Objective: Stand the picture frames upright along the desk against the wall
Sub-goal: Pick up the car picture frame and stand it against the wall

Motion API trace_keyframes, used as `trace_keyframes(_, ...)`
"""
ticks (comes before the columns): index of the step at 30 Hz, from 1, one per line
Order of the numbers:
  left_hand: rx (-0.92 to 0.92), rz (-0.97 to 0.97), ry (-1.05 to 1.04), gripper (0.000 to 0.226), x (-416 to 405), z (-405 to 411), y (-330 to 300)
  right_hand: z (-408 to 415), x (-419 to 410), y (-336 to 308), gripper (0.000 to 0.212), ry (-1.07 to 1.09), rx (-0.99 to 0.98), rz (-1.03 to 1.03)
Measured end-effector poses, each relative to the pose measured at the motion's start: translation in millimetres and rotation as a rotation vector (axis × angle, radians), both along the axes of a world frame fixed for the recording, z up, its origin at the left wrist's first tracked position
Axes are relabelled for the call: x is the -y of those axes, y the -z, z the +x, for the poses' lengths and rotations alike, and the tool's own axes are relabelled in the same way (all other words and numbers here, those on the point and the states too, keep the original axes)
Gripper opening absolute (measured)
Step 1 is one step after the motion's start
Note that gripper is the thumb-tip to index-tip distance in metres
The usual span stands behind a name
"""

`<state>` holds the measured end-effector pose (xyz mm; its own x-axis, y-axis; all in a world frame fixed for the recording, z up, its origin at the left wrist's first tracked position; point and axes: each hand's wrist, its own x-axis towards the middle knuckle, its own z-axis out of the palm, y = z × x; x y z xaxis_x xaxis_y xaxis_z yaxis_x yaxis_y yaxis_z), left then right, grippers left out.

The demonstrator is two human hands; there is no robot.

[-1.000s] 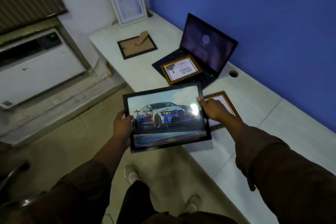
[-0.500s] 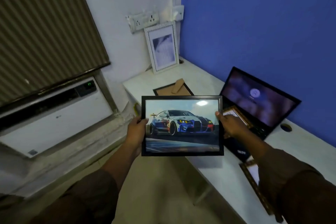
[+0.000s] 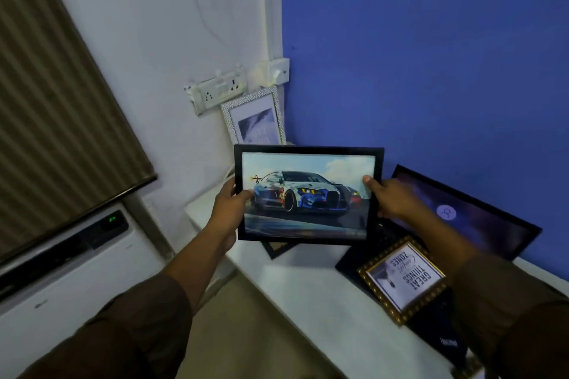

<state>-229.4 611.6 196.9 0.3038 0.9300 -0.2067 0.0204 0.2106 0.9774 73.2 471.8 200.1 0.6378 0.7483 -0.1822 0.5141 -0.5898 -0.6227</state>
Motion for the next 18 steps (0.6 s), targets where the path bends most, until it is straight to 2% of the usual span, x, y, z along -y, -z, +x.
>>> trace_keyframes(6,0.014,0.009,0.011,0.043,-88.4,52.3,-1.8,38.8,-74.7,-11.9,0.072,0.043,0.086,-0.001)
trace_keyframes(13,0.018,0.079,0.107,0.047,-186.5,125.7,-5.8,81.8,-139.6,-14.6,0.05,0.141,0.105,0.035)
trace_keyframes(18,0.007,0.072,0.276,0.038,-249.3,188.9,9.9,109.8,-166.8,4.8,0.043,0.375,0.043,0.077)
